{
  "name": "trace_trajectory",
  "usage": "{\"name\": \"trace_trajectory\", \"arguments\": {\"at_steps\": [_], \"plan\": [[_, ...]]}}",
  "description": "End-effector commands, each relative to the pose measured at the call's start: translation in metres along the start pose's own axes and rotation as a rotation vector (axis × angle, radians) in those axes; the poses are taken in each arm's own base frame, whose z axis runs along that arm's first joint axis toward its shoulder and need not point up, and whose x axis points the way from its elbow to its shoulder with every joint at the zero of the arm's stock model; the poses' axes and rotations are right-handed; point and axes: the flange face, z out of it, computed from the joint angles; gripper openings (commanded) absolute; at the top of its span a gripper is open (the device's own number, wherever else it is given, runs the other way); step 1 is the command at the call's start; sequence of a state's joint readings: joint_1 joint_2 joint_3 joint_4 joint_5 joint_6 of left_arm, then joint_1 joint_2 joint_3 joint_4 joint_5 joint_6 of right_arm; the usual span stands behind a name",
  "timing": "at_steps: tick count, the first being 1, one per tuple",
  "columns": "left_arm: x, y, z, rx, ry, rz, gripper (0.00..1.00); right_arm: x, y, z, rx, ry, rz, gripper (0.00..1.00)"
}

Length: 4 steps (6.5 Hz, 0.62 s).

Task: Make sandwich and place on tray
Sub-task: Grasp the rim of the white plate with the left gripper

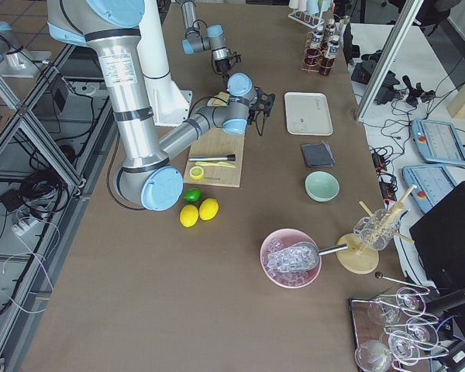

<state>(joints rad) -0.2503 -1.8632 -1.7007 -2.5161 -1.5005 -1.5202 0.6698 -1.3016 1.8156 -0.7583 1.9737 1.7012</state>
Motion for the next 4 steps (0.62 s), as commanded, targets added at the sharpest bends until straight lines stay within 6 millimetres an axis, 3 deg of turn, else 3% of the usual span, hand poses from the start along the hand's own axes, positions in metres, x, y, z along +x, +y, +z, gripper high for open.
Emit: {"name": "trace_trajectory", "arguments": {"at_steps": [1, 3, 4], "plan": [[0.0016, 0.0067, 0.0018, 0.005, 0.001, 0.003, 0.36, 0.0055, -0.0008, -0.0005, 0.001, 0.008, 0.004, 0.99], [-0.0015, 0.0063, 0.0008, 0.009, -0.003, 0.003, 0.0, 0.0098, -0.0007, -0.0025, 0.001, -0.002, -0.001, 0.99], [-0.0003, 0.0052, -0.0003, 0.011, 0.0, 0.002, 0.0, 0.0104, -0.0009, -0.002, 0.002, -0.001, 0.0, 0.99]]}}
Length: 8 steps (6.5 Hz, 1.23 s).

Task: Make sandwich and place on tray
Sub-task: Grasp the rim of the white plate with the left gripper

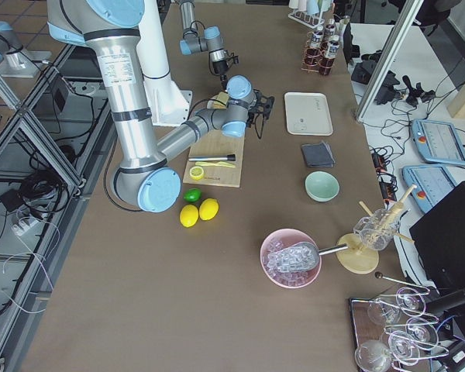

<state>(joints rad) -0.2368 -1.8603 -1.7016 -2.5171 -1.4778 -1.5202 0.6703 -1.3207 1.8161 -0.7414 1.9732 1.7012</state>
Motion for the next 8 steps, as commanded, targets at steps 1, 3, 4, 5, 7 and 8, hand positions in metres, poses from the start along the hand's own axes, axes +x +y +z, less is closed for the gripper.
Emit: {"name": "trace_trajectory", "arguments": {"at_steps": [1, 3, 4, 5, 7, 8], "plan": [[0.002, -0.002, -0.002, 0.002, 0.006, -0.001, 0.0, 0.001, 0.0, 0.0, 0.0, -0.002, -0.001, 0.99], [0.005, -0.009, -0.006, 0.005, 0.013, -0.003, 0.0, 0.001, 0.0, 0.001, -0.001, -0.002, -0.001, 0.99], [0.01, -0.018, -0.015, -0.004, 0.026, -0.005, 0.0, 0.0, 0.0, 0.001, -0.003, -0.003, -0.003, 0.99], [0.016, -0.036, -0.026, -0.021, 0.011, -0.013, 0.0, 0.001, 0.0, 0.001, -0.003, -0.003, -0.003, 0.99], [0.032, -0.066, -0.038, 0.016, -0.098, -0.026, 0.0, 0.0, -0.002, -0.004, -0.013, -0.01, -0.007, 0.99], [0.047, -0.093, -0.038, 0.054, -0.142, -0.038, 0.0, 0.004, -0.001, -0.005, -0.016, -0.005, -0.005, 0.99]]}}
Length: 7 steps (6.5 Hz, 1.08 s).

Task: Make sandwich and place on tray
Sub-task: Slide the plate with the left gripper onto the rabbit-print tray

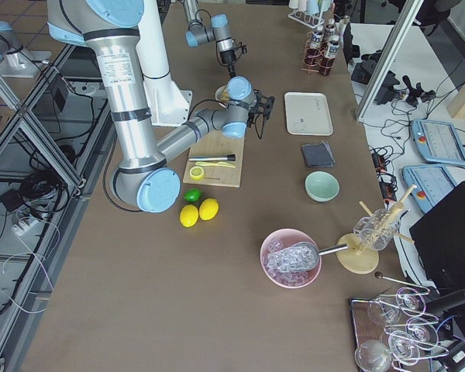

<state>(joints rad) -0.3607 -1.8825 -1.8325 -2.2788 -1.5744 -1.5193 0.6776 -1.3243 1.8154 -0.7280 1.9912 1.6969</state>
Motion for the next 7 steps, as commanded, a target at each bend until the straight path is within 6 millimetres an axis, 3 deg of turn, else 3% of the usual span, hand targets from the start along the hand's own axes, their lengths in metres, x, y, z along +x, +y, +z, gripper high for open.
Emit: {"name": "trace_trajectory", "arguments": {"at_steps": [1, 2, 3, 4, 5, 6, 7], "plan": [[0.033, -0.055, -0.006, 0.076, -0.078, -0.029, 0.0, 0.006, -0.001, -0.003, -0.002, 0.008, 0.002, 0.99], [0.042, -0.084, -0.01, 0.103, -0.078, -0.059, 0.0, 0.015, -0.006, -0.006, 0.005, 0.02, -0.029, 0.99], [0.036, -0.103, -0.008, 0.119, -0.088, -0.109, 0.0, 0.018, -0.017, -0.013, 0.005, 0.025, -0.042, 0.99], [0.044, -0.115, 0.005, 0.137, -0.078, -0.224, 0.0, 0.025, -0.028, -0.025, -0.017, 0.033, -0.042, 0.99], [0.066, -0.123, 0.027, 0.149, -0.064, -0.328, 0.0, 0.031, -0.036, -0.033, -0.021, 0.04, -0.044, 0.99], [0.068, -0.131, 0.06, 0.157, -0.021, -0.421, 0.0, 0.032, -0.039, -0.035, -0.02, 0.041, -0.053, 0.99], [0.059, -0.153, 0.076, 0.204, -0.017, -0.446, 0.0, 0.032, -0.039, -0.036, -0.019, 0.042, -0.052, 0.99]]}}
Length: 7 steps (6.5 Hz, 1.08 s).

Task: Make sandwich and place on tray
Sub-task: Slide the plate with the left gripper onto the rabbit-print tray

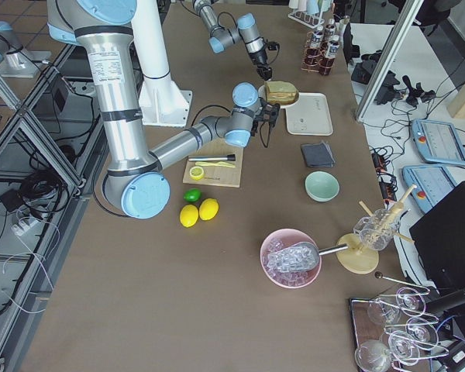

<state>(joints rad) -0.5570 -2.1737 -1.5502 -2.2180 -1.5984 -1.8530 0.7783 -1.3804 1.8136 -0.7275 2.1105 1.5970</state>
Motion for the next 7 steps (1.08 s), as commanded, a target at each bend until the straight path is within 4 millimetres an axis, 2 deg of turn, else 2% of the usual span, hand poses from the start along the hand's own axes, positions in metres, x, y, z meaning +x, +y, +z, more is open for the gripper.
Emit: {"name": "trace_trajectory", "arguments": {"at_steps": [1, 2, 3, 5, 7], "plan": [[0.013, -0.027, 0.047, 0.073, -0.006, -0.059, 0.0, 0.002, -0.003, -0.001, 0.004, 0.004, 0.0, 0.99], [0.024, -0.039, 0.067, 0.098, -0.029, -0.065, 0.0, 0.003, -0.004, -0.001, 0.005, 0.005, 0.001, 0.99], [0.03, -0.049, 0.075, 0.115, -0.04, -0.067, 0.0, 0.003, -0.005, 0.0, 0.005, 0.007, 0.002, 0.99], [0.024, -0.067, 0.088, 0.14, -0.073, -0.062, 0.0, 0.007, -0.007, 0.003, 0.007, 0.014, 0.004, 0.99], [0.022, -0.065, 0.097, 0.14, -0.092, -0.032, 0.0, 0.008, -0.008, 0.006, 0.008, 0.019, 0.006, 0.99]]}}
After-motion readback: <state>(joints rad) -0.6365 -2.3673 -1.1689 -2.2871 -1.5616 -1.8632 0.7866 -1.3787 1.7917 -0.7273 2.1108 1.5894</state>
